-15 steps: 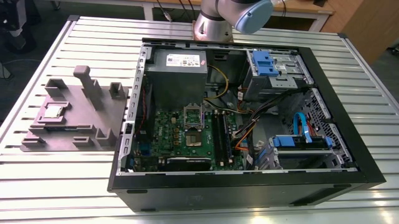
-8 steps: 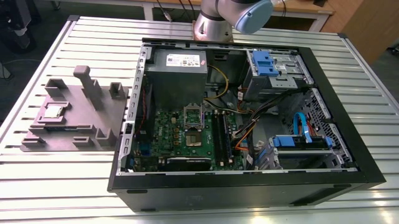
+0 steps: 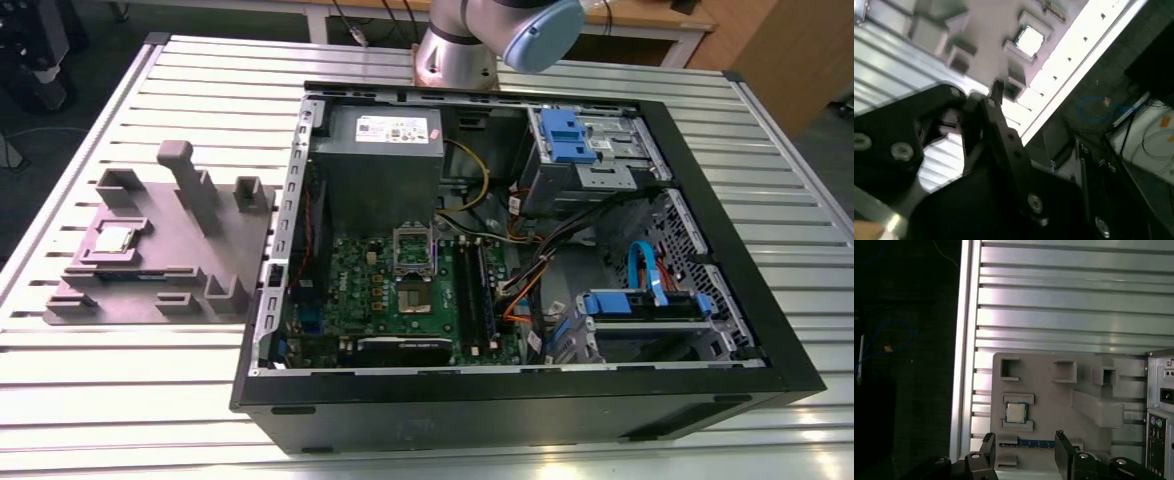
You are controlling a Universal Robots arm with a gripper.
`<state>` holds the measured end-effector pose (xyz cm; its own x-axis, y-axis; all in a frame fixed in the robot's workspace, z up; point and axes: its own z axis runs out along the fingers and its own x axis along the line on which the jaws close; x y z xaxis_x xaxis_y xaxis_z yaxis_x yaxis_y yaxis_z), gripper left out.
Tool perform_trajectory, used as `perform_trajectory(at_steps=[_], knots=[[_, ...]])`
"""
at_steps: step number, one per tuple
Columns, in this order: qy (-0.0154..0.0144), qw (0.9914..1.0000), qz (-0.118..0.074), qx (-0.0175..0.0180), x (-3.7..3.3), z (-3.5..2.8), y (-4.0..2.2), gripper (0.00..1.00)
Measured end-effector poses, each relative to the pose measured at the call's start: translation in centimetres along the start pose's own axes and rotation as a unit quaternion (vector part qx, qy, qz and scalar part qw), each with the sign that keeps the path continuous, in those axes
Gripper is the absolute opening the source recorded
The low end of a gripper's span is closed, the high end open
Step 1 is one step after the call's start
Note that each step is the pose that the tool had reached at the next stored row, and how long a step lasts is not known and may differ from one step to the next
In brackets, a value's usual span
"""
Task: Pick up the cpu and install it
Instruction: 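Pick up the cpu and move it towards the insertion slot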
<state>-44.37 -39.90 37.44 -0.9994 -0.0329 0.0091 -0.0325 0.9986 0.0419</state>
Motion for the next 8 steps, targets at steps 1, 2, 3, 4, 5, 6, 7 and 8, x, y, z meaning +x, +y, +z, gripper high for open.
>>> perform_trajectory(at_steps=[1,2,3,4,5,6,7,8], knots=[[0.0001,1.00000,0.000,0.0000,0.08,0.18,0.00,0.59],[0.0002,1.00000,0.000,0.0000,0.17,0.36,0.00,0.59],[0.0003,1.00000,0.000,0.0000,0.27,0.54,-0.01,0.59],[0.0005,1.00000,0.001,0.0000,0.36,0.70,-0.01,0.59],[0.0006,1.00000,0.001,0.0000,0.41,0.86,-0.02,0.59],[0.0007,1.00000,0.000,0.0000,0.42,1.00,-0.03,0.59],[0.0007,1.00000,0.000,0.0000,0.43,1.14,-0.03,0.59],[0.0007,1.00000,0.001,0.0000,0.43,1.30,-0.04,0.59]])
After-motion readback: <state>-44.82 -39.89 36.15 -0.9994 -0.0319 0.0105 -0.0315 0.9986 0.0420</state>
